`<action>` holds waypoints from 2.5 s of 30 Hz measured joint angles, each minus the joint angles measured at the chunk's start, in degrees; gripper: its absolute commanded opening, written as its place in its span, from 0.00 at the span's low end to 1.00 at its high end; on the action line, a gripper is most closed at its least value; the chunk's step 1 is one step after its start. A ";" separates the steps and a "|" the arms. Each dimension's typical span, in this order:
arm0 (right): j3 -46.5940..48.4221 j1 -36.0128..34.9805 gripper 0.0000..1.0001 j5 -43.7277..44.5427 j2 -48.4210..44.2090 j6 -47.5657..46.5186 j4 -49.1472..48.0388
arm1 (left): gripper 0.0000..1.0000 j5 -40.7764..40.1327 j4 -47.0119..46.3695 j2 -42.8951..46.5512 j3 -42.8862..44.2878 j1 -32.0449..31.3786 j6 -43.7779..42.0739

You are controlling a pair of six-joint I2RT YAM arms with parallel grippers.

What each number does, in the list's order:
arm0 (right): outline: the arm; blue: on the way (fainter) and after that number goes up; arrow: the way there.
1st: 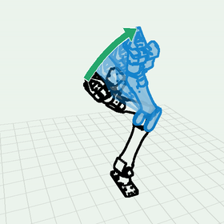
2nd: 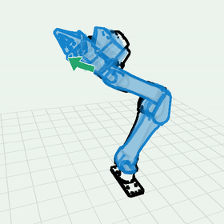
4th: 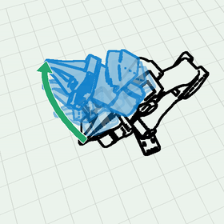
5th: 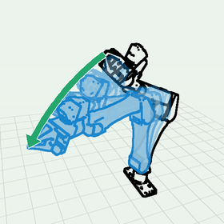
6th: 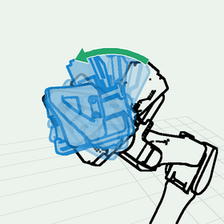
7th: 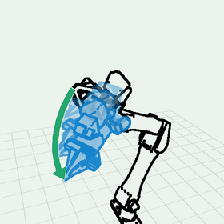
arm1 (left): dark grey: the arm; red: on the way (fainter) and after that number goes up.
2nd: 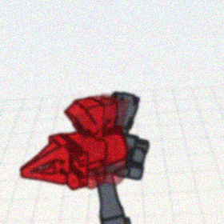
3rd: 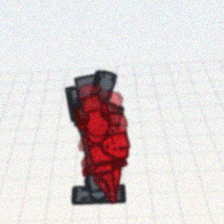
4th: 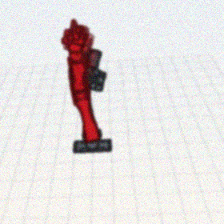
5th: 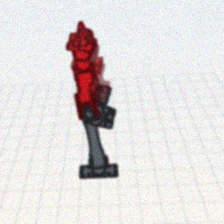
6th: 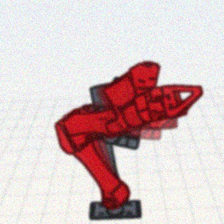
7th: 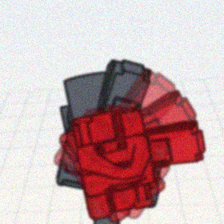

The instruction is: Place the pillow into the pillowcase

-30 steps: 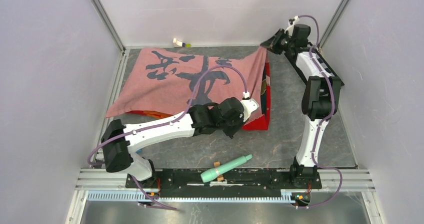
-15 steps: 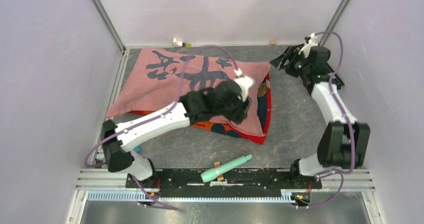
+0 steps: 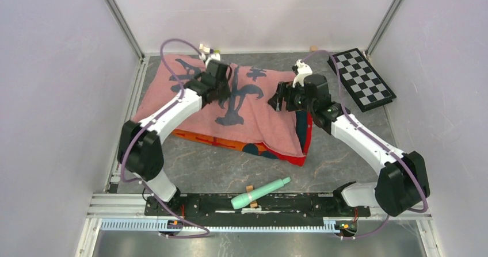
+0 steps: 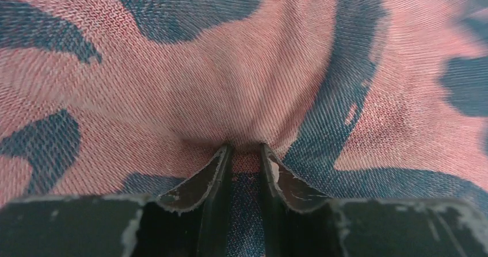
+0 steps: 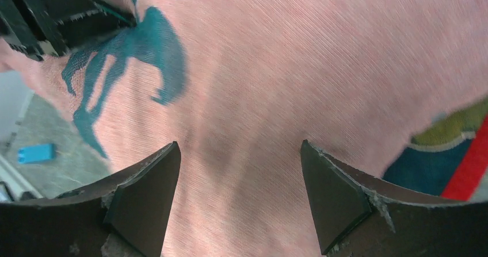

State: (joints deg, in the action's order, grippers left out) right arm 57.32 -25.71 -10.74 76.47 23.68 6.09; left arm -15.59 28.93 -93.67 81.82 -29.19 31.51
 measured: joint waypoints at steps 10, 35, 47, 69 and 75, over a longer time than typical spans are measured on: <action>-9.22 0.33 0.91 3.58 2.67 -0.48 -0.70 | 0.29 2.14 -19.37 2.45 -22.84 -3.91 10.01; -16.26 4.61 0.80 10.56 1.77 -3.80 -3.52 | 0.46 9.09 -26.60 5.35 -25.70 -5.20 16.74; -7.63 4.61 0.91 11.23 -3.26 -5.07 4.02 | 0.69 6.58 -8.46 9.33 -12.74 -3.58 8.87; 8.15 4.61 0.98 7.67 -16.52 -7.23 12.00 | 1.00 6.99 11.52 26.12 3.43 -2.71 -4.37; 8.15 4.61 0.98 7.39 -17.55 -7.23 12.11 | 1.00 6.01 14.34 28.96 2.25 -2.71 -4.42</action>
State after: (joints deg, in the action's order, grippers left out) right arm 65.47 -21.10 -3.36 58.92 16.45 18.20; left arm -9.58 43.27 -64.71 84.07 -31.90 27.09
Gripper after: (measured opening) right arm 0.979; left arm 0.994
